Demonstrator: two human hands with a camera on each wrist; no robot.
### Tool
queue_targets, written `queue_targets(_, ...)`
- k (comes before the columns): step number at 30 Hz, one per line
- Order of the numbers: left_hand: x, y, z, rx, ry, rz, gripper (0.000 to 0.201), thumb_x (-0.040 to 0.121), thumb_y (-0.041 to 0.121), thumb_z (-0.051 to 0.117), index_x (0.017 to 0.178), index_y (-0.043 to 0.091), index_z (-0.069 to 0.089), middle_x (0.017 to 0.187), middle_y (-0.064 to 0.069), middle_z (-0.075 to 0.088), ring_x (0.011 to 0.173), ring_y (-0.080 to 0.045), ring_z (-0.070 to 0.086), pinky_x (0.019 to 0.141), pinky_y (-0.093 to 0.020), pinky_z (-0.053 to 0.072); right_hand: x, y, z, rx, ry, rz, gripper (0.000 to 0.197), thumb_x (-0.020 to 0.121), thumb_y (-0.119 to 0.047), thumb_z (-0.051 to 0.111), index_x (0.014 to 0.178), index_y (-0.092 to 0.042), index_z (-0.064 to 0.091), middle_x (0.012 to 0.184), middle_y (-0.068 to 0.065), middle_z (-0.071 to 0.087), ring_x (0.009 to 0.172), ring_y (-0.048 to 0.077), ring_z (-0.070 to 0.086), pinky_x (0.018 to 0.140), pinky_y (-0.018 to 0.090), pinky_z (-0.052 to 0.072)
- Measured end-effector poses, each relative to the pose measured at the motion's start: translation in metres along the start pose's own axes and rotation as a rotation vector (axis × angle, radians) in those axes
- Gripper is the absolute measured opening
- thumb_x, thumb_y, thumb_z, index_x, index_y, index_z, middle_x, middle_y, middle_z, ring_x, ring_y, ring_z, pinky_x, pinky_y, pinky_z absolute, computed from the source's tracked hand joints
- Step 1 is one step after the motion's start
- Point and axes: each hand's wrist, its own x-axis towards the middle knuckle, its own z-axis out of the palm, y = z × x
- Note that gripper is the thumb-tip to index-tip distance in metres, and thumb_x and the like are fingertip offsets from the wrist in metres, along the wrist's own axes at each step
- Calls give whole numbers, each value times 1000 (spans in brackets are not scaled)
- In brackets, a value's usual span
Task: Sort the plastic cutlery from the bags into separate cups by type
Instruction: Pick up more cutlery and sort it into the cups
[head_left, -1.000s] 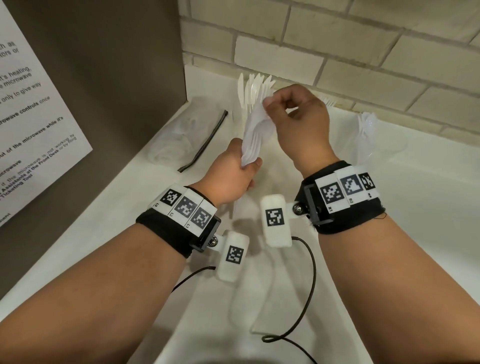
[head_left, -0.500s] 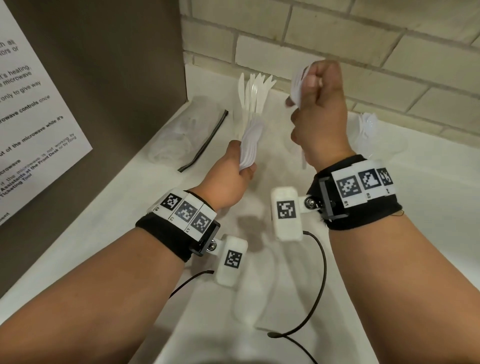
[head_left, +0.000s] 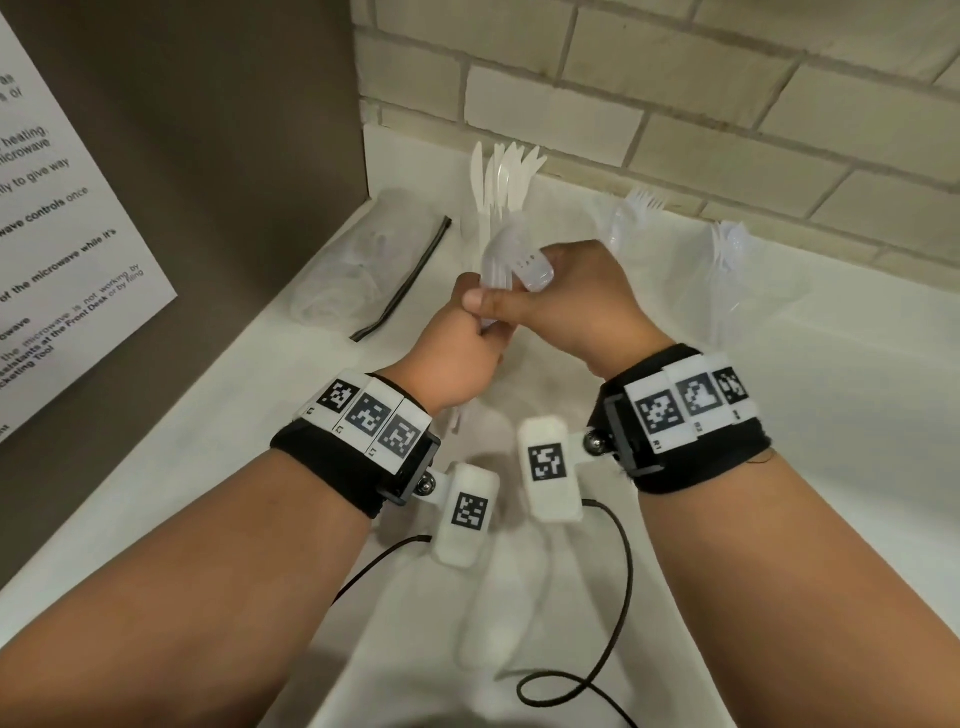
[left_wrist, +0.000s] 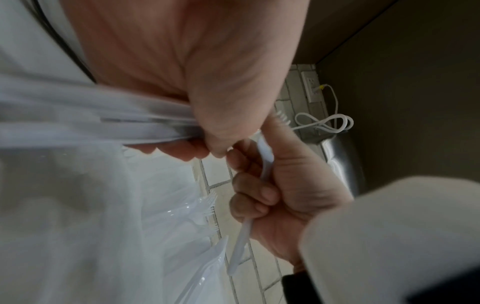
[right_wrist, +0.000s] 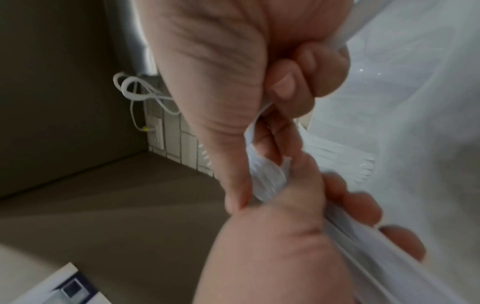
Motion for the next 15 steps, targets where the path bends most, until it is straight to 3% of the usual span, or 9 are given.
queue_targets(2,-1,1,1,-79,-20,7,28,97,15,45,122,6,37,83,-6,54,63,-14,53,59,-31,47,-1,0,2,54,-32,16,27,68,-34,84,73,-11,72,66,-5,69,55,5,62,54,24,49)
queue_targets(5,-4,1,0,-230,-43,42,31,94,20,51,122,13,38,87,-9,55,60,-16,49,59,-35,46,-3,-3,-2,182,-98,47,10,83,-18,72,75,-12,68,50,-11,57,37,2,45,40,20,34)
queue_targets(8,-6,0,-3,-341,-100,64,46,84,27,56,126,20,39,81,1,57,60,-14,49,59,-36,46,-5,-3,-1,237,-96,36,10,90,-17,64,89,-8,69,56,-7,59,38,3,47,40,18,35)
queue_targets(10,-6,-2,-5,-391,-149,52,53,84,35,55,131,22,37,82,3,56,61,-11,49,61,-34,46,-6,-2,3,258,-65,36,11,93,-20,60,86,-13,65,59,-5,58,44,6,49,43,18,37)
queue_targets(13,-6,-4,-5,-501,-182,-7,51,90,49,41,131,20,41,79,3,55,63,-10,51,65,-32,47,-6,1,10,298,26,35,17,97,-24,53,80,-21,58,64,-6,63,48,5,54,48,19,39)
queue_targets(15,-5,-4,-4,-615,-195,-66,48,98,48,31,132,19,47,82,2,60,63,-8,55,65,-27,46,-6,2,12,328,120,30,14,99,-26,49,86,-22,54,72,-2,71,50,4,58,50,19,40)
